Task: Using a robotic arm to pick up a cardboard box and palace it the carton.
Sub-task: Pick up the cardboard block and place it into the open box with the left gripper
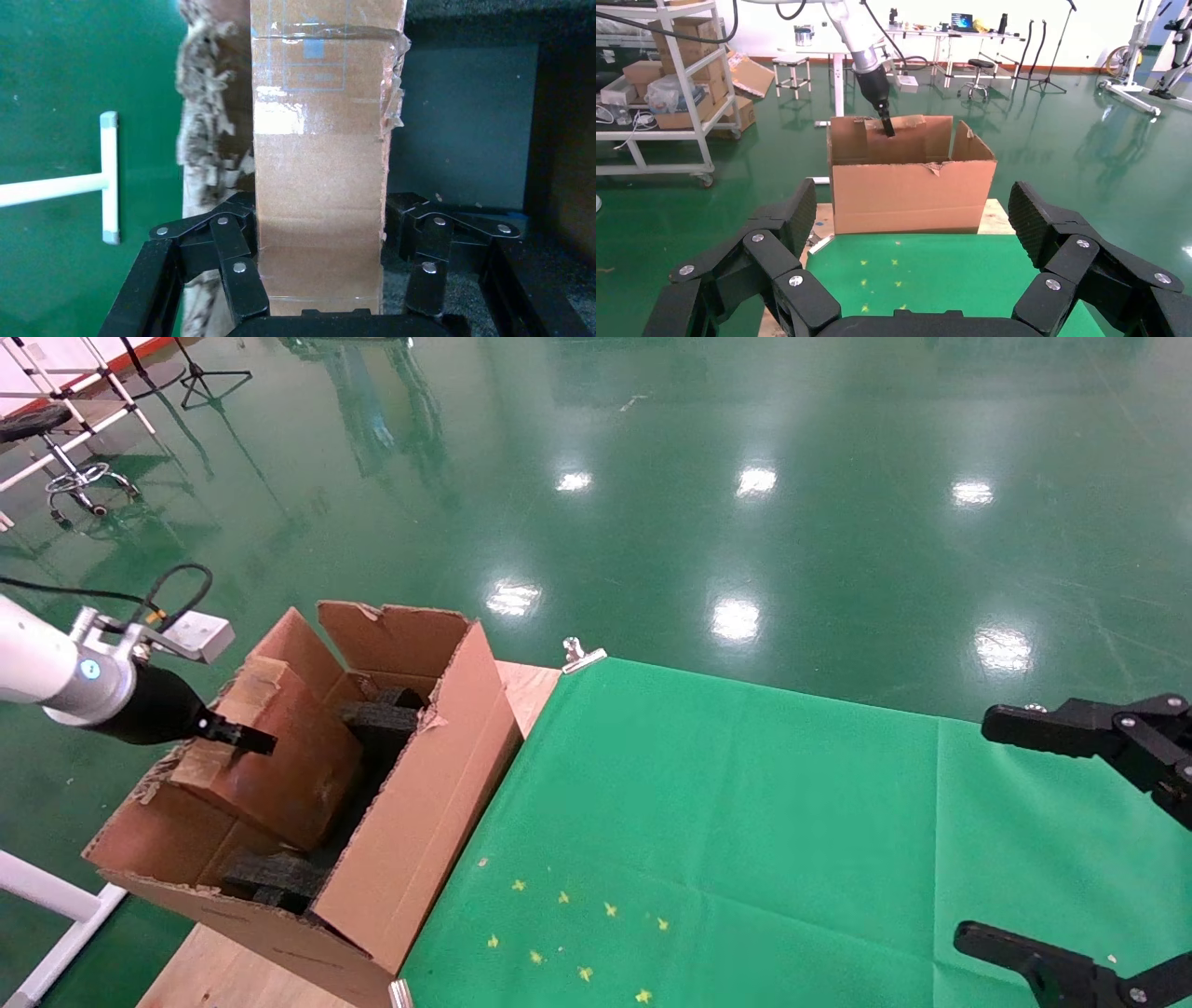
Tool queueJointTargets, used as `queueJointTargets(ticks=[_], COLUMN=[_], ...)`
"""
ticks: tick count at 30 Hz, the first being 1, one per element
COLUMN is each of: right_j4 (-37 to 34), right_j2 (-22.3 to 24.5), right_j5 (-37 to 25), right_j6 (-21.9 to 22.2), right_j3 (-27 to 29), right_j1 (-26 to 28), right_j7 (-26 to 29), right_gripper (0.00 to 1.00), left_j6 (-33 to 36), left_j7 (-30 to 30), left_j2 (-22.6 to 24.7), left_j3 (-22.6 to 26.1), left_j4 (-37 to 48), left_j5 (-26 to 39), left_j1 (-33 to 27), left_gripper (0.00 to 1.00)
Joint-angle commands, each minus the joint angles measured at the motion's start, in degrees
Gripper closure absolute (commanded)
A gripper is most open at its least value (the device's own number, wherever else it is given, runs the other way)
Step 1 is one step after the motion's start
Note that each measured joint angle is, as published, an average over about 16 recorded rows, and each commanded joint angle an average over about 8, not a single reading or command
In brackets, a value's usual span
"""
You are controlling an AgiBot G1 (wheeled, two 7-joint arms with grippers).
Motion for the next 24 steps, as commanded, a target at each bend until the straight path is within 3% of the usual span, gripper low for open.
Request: queueJointTargets(ticks=[1,24], right_j4=[0.00,0.00], right_j2=[0.00,0.01], right_j5=[0.00,0.02], right_j6=[0.00,0.01], right_j3=[0.00,-0.02], right_j1=[0.00,0.01], right_j7=[0.00,-0.01], right_gripper=[0.00,0.00], left_j6=[-0.36,-7.01], left_j7=[-0.08,-3.38], left_j2=[0.18,3.15], left_j3=[-0.24,-2.33], left_j4=[-0.03,0.66], left_j5=[-0.35,-3.33], left_j1=[0.84,10.64], left_gripper=[1.00,1.00])
